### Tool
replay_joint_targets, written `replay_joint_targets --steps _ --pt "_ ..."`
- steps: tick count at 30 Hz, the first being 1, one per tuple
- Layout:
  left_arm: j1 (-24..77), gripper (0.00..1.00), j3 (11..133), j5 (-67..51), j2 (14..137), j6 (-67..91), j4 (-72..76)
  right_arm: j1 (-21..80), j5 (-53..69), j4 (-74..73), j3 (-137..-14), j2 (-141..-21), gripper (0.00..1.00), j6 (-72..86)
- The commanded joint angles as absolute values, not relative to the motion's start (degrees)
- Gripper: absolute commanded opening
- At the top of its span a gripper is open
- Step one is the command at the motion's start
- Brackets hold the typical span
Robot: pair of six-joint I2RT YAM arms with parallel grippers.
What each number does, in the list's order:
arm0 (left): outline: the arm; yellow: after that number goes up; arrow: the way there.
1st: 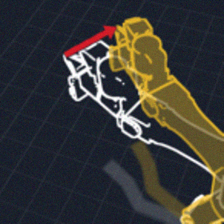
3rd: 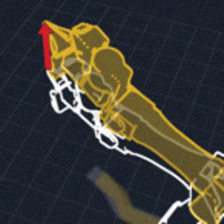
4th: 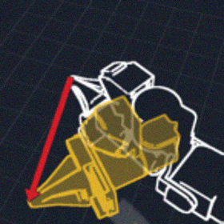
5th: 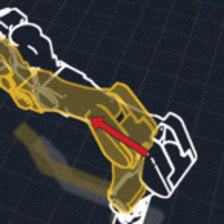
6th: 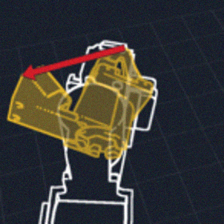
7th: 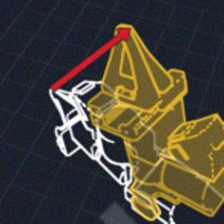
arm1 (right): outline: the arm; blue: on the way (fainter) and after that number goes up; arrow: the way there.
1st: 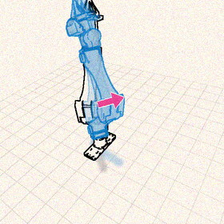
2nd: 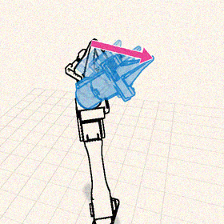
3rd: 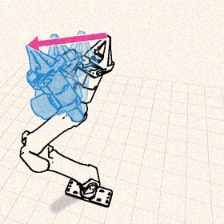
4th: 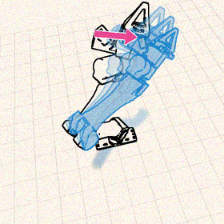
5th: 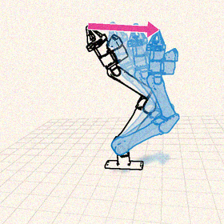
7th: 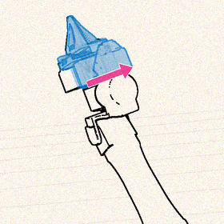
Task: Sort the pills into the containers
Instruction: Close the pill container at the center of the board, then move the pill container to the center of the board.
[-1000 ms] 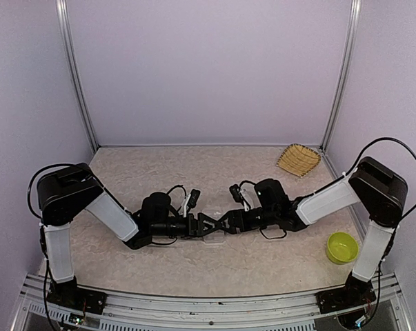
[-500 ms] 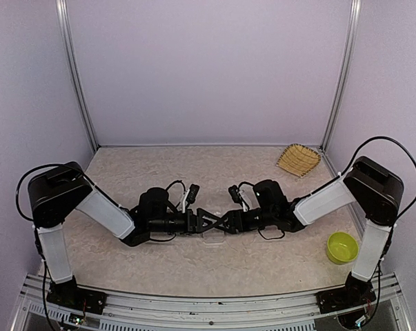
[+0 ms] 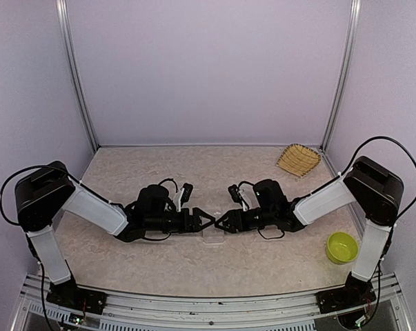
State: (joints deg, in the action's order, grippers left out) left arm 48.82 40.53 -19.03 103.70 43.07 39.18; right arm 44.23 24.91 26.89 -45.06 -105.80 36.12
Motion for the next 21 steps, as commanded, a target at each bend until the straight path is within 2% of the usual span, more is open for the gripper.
replay_joint_targets --steps 1,8,21 --pt "48.5 0.81 40.2 -15.2 103.0 40.5 34.9 43.8 25.5 27.3 -46.3 -106.4 0.61 35.9" --pt "47.9 0.77 40.9 -14.8 105.3 40.5 34.4 43.9 25.3 26.2 -47.0 -107.0 0.57 35.6" --pt "47.5 0.61 42.4 -16.0 108.6 40.6 34.9 43.9 23.9 23.9 -47.7 -107.5 0.52 35.1"
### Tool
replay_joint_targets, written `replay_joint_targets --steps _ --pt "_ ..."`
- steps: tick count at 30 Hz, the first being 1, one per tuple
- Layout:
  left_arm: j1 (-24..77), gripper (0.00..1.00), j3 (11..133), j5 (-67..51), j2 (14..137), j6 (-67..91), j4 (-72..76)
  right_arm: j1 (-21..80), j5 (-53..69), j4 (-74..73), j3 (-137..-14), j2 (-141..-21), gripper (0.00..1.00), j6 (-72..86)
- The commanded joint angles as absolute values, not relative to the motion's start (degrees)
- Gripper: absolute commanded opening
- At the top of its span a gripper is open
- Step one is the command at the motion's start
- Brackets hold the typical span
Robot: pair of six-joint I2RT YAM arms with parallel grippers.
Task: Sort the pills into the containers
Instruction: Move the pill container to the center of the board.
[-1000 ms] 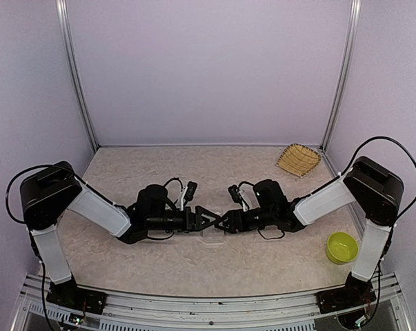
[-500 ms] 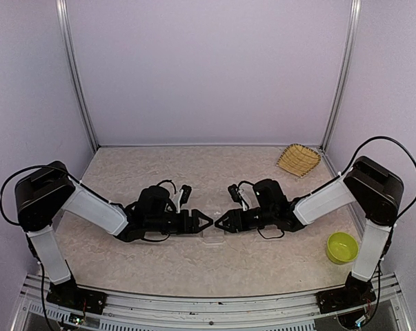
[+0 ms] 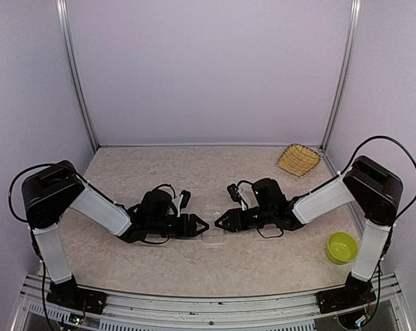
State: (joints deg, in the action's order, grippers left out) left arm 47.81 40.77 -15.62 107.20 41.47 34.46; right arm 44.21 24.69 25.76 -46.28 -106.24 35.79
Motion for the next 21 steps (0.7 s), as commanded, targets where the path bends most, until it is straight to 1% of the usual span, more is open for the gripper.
replay_joint_targets --steps 1,9,13,21 --pt "47.5 0.60 42.5 -16.1 108.7 40.6 35.0 43.9 23.8 23.7 -47.8 -107.5 0.52 35.1" --pt "47.5 0.51 43.2 -16.7 110.3 40.7 35.6 43.8 22.6 22.8 -47.6 -107.4 0.51 34.7" --pt "47.5 0.46 43.7 -17.1 111.0 40.8 36.0 43.9 22.8 22.9 -47.7 -107.9 0.48 34.8" --pt "47.7 0.41 44.0 -17.6 112.0 40.9 36.3 43.9 23.5 23.6 -48.0 -108.6 0.43 35.1"
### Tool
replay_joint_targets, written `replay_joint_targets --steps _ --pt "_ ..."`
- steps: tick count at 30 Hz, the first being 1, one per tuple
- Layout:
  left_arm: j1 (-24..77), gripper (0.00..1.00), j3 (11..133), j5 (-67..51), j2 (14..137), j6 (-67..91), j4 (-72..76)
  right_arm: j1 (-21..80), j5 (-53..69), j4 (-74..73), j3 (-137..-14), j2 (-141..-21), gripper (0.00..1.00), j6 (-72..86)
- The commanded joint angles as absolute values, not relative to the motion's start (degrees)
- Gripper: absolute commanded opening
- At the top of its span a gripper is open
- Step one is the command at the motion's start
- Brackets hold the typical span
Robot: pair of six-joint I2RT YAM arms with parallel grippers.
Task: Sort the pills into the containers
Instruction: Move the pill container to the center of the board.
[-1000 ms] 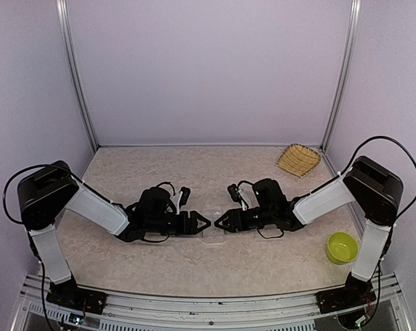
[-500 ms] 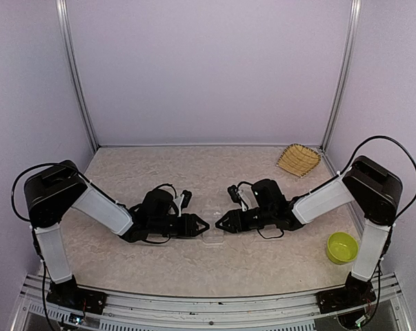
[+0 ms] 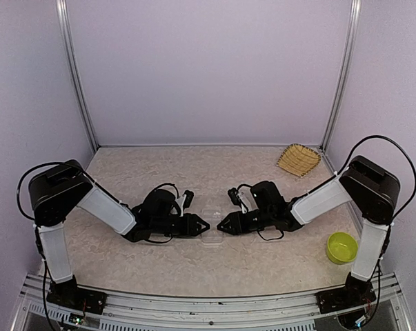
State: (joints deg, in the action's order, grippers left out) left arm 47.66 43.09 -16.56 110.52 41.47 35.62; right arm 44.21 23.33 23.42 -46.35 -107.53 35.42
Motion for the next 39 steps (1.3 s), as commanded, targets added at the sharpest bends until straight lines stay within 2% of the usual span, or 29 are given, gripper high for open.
replay_joint_targets --steps 1,7,23,28,35,39 --pt "47.8 0.40 44.1 -17.6 112.1 40.9 36.3 43.8 23.6 23.6 -48.0 -108.7 0.43 35.2" --pt "48.0 0.32 44.5 -18.2 112.8 41.0 36.5 43.9 23.7 23.9 -48.1 -109.1 0.42 35.3" --pt "48.7 0.31 45.2 -19.3 113.9 41.2 37.0 44.0 26.2 26.3 -48.4 -110.8 0.37 36.1" --pt "48.5 0.32 44.6 -18.6 113.2 41.1 36.7 44.0 24.9 24.2 -48.4 -110.0 0.40 35.2" --pt "47.3 0.43 43.2 -17.7 111.4 40.7 36.7 43.5 23.6 22.6 -46.9 -107.5 0.52 33.9" --pt "47.1 0.54 43.3 -17.7 111.2 40.5 36.7 43.4 23.9 22.6 -45.7 -106.3 0.62 33.2"
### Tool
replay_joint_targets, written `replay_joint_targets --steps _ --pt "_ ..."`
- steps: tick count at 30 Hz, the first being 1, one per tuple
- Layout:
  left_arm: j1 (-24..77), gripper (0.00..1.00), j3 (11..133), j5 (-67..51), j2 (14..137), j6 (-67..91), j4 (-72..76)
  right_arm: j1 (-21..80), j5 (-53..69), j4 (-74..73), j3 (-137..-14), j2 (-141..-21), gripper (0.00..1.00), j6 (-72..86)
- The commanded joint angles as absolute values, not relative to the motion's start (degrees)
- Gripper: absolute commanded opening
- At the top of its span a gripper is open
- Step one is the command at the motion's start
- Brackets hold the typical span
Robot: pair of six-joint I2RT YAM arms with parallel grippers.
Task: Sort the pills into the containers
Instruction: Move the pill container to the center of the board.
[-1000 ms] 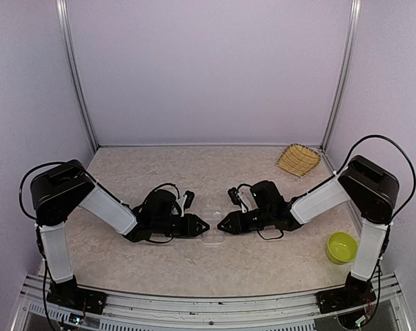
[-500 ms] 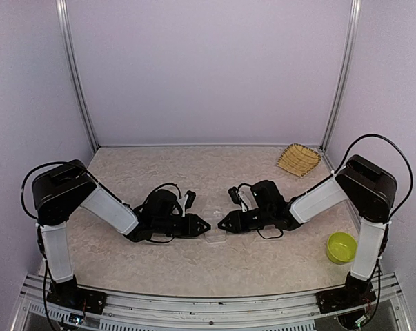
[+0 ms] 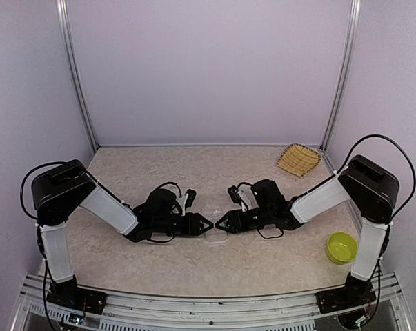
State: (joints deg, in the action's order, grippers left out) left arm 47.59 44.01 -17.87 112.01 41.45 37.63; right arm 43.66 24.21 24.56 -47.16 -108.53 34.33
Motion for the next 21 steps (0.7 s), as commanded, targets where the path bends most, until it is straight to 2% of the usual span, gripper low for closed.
replay_joint_targets --steps 1,13,21 --pt "47.1 0.56 43.3 -17.7 111.2 40.5 36.6 43.4 23.9 22.6 -45.3 -105.9 0.64 33.1" --pt "46.9 0.72 45.4 -17.0 112.0 39.6 35.2 42.3 21.8 22.3 -38.3 -98.7 0.75 31.6" --pt "46.5 0.73 50.2 -18.4 115.0 38.3 33.9 40.8 20.0 21.1 -34.1 -93.8 0.76 31.0"
